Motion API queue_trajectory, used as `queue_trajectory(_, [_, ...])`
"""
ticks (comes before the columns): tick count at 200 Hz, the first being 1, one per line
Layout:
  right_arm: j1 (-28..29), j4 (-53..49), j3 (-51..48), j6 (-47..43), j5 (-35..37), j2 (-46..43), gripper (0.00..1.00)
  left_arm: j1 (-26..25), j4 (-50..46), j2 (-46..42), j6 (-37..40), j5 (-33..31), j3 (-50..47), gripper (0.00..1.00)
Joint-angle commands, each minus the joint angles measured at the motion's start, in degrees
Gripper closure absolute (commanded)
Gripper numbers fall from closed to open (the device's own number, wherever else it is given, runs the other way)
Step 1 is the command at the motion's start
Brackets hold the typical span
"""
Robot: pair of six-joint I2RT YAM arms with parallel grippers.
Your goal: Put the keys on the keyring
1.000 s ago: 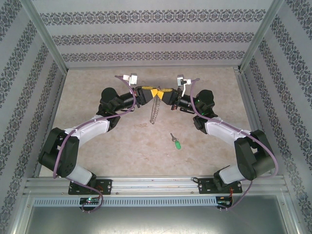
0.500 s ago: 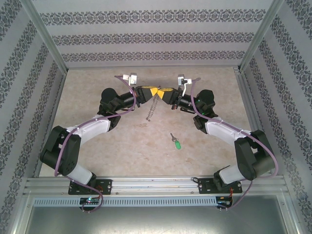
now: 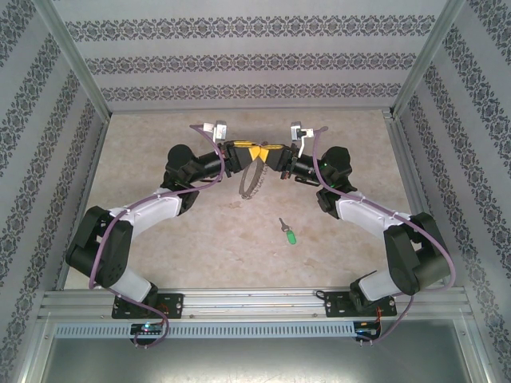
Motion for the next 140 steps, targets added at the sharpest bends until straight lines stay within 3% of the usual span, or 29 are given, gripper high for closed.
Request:
queue_trajectory(1, [0.0,2.6,1.5,-0.5,-0.6,-0.6,1.0,-0.7,-1.4,-1.8,2.4,0.0,0.4,0.69])
queue_trajectory(59, [0.0,2.6,1.3,-0.6,-0.9,-0.6,1.0,-0.7,0.1,-2.4,2.6,-2.7,-0.7,0.74])
queue_trajectory(69, [-0.1,2.5,1.2,-0.6,-1.0,-0.6,1.0,-0.7,0.1,-2.4,2.6,-2.8,-0.6,0.76])
queue_trajectory(104, [-0.2,2.5,1.2,-0.7,-1.0,-0.6,1.0,-0.7,1.1,-1.6,1.7,-1.7,0.0,1.0])
queue_trajectory(140, [-0.2,2.8,1.8,-0.1,-1.1,-0.2,1.0,-0.7,3.4,-0.5,0.5,-0.2,0.1,1.0])
